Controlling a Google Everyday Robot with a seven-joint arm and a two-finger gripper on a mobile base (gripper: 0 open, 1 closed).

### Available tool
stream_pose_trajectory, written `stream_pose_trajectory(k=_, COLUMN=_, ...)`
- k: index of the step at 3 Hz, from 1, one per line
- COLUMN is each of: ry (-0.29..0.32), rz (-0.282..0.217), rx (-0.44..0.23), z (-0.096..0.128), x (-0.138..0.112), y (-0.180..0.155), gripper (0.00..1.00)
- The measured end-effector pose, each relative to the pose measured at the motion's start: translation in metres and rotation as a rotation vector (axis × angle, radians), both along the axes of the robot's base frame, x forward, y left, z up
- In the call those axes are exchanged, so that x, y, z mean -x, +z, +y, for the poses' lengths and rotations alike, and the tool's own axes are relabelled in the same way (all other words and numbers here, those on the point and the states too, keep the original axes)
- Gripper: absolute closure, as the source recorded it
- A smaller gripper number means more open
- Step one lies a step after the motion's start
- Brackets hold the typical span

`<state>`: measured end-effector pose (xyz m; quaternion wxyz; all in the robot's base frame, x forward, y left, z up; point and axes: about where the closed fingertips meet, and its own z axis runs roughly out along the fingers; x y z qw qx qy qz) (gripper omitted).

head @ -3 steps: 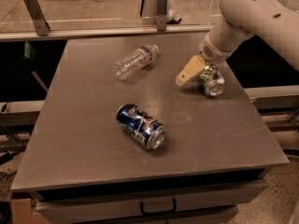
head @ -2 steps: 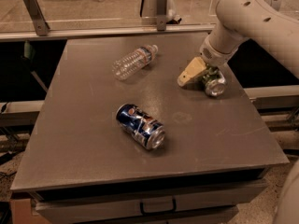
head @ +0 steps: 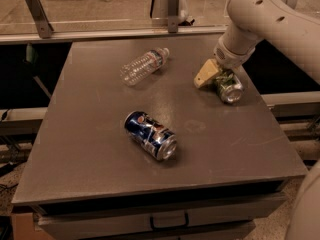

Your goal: Place green can upright

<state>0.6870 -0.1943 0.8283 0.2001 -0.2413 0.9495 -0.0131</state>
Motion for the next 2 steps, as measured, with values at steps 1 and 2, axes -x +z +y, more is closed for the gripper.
stream_pose_trajectory(k=1, ry=0.015, rz=-0.022, rx=-0.019, z=0.011, x=0.002, y=0.014, gripper=0.64)
stream_pose_trajectory(k=2, ry=0.106, rz=-0.065, rx=-0.095, z=0.038, x=0.008, y=0.042, gripper=0.87)
